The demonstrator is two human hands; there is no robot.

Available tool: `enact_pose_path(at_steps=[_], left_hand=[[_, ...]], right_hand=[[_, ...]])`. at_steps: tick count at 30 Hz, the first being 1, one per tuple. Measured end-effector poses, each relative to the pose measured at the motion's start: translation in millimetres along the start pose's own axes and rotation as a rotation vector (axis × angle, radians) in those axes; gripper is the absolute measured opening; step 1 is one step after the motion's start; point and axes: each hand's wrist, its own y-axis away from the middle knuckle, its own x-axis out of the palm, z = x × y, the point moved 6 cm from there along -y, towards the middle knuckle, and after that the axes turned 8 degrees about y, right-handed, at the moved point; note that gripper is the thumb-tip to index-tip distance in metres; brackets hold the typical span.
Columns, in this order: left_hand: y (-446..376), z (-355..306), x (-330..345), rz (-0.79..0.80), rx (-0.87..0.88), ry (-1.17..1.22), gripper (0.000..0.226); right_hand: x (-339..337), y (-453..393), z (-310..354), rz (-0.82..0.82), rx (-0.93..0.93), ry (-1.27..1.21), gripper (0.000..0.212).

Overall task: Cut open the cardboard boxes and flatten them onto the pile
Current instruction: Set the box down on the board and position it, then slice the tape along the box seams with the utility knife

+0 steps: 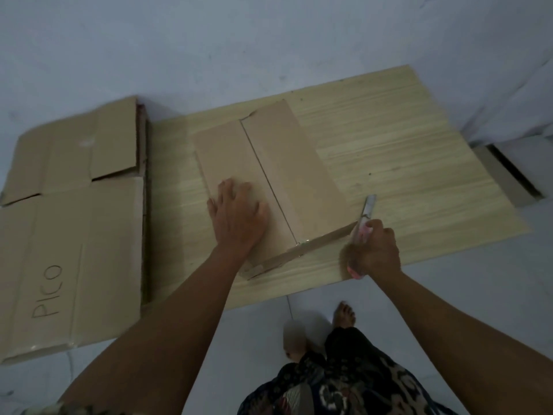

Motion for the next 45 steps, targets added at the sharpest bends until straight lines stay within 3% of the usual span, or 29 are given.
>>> enact_pose_path(at_steps=[3,6,9,13,19,22,28,38,45], left_hand=[[-16.6,-4.0,-8.0,-0.1,0.043,-0.021,0.03],[-39.2,-8.4,-11.9,-0.126,0.082,-0.066,0.018],[-64.4,-15.1,-13.5,-0.148,0.116,-0.123,0.018],[-100.9,-17.9,-13.2,-0.11,0.103,-0.166,0.023],[-151.5,-18.6,-16.3,-0.032,0.182,-0.135,0.014],[-172.8,-9.7,-19.2,-0.027,0.26,-0.093,0.025],[-202.8,22.2,-10.4,0.057,0.182,-0.198,0.066],[-201.2,23.2,-6.8,-0.031,0.214,-0.141,0.039],[-203.6,22.7,-8.0,-0.051,0.214,-0.093,0.047]], right_hand=[[-1.9,-10.5,-7.8,-0.019,0.025,-0.011,0.047],[-18.0,-22.1,1.5,-0.094,0.05,-0.221,0.05],[-41.3,-44.1,25.2,-0.152,0.071,-0.361,0.048],[-69.2,-74.4,81.1,-0.189,-0.047,-0.431,0.041],[-78.3,-82.4,208.2,-0.09,-0.423,-0.219,0.028],[-52.8,-76.1,252.8,0.024,-0.529,-0.073,0.032],[-24.5,-68.2,286.5,0.077,-0.534,0.215,0.032],[-12.4,-45.8,326.3,0.079,-0.491,0.369,0.028],[-20.6,-23.7,348.1,0.035,-0.472,0.482,0.041]])
